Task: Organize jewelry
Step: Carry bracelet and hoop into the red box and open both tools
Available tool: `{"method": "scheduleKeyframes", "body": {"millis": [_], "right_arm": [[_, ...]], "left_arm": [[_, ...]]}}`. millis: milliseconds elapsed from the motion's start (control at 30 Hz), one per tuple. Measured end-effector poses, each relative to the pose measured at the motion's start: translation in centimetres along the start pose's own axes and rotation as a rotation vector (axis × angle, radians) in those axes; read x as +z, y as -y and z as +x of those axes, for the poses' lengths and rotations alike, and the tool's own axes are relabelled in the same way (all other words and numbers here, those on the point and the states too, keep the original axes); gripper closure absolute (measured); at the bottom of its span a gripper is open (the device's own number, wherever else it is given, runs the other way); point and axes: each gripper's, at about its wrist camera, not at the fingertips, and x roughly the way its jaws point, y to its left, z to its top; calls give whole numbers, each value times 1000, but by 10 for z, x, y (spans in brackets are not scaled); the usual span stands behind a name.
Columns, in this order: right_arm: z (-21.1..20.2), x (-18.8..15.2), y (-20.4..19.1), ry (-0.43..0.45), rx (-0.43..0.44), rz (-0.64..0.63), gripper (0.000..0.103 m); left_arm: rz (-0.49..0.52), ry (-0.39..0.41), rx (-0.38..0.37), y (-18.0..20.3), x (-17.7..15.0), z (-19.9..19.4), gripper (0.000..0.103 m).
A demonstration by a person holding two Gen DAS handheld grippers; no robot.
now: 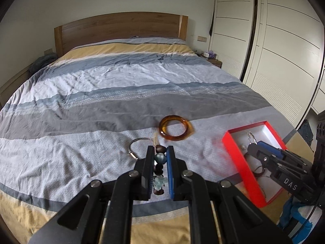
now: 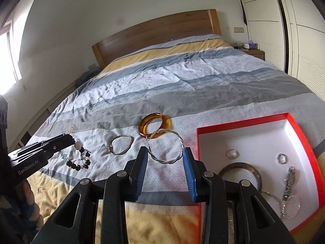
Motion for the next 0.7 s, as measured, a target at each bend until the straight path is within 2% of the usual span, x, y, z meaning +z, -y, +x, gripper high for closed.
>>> {"method": "scheduleKeyframes", "body": {"millis": [333,567,700], "right_arm": [[-40,5,79,35,-125,51,68],[-47,-8,132,-1,-218,69,68],[-40,-15,152,-33,-236,80,68]], "left_arm": [[58,-3,-164,100,18,10,92],[95,-58,-263,165,8,34,92],[117,-88,-286,192,6,54,92]]}}
